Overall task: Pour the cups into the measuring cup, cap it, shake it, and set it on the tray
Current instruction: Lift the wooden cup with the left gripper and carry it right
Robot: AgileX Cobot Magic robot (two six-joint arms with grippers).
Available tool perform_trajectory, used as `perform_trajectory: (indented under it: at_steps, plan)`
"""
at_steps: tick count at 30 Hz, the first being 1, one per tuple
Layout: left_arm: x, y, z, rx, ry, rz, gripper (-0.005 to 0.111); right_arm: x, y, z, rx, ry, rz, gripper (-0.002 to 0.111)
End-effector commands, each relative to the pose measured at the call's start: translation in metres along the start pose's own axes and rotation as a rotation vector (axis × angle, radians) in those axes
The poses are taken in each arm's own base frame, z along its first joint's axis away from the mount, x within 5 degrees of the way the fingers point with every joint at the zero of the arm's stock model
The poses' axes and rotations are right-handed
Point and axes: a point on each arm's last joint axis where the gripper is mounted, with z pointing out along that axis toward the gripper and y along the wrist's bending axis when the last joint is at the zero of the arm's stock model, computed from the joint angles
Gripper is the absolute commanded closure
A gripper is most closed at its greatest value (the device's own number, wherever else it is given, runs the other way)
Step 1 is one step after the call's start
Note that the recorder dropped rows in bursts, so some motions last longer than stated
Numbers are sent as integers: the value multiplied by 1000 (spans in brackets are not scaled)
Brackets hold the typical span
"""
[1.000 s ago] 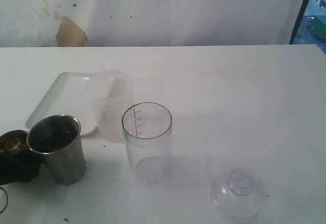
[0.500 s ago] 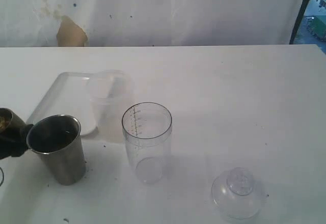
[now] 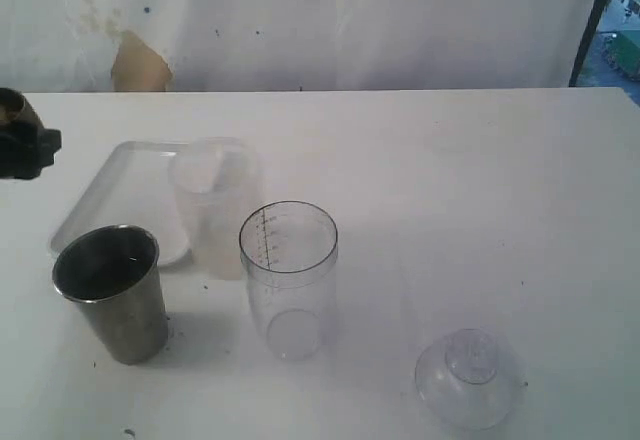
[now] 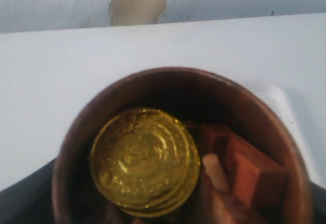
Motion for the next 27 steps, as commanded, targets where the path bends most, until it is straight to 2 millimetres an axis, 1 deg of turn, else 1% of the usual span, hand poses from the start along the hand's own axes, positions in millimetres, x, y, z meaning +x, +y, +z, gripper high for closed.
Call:
perform_trajectory:
  at_steps: [1, 5, 8, 12, 16, 20, 23, 27]
  plan:
    - [-39, -21, 3, 101, -82, 48, 107, 0, 0, 0, 5, -10, 2, 107]
    - [-67, -50, 3, 202, -147, 97, 107, 0, 0, 0, 5, -10, 2, 107]
    - [-80, -77, 0, 319, -189, 169, 107, 0, 0, 0, 5, -10, 2, 107]
    - [-88, -113, -8, 479, -210, 270, 107, 0, 0, 0, 5, -10, 2, 107]
    - [-91, -142, -15, 577, -194, 419, 107, 0, 0, 0, 5, -10, 2, 107]
    - [-101, -156, -24, 668, -193, 526, 107, 0, 0, 0, 5, -10, 2, 107]
    - [-113, -160, -30, 719, -172, 469, 107, 0, 0, 0, 5, -10, -21, 107]
    - [-120, -167, -34, 829, -187, 469, 107, 0, 0, 0, 5, -10, -8, 107]
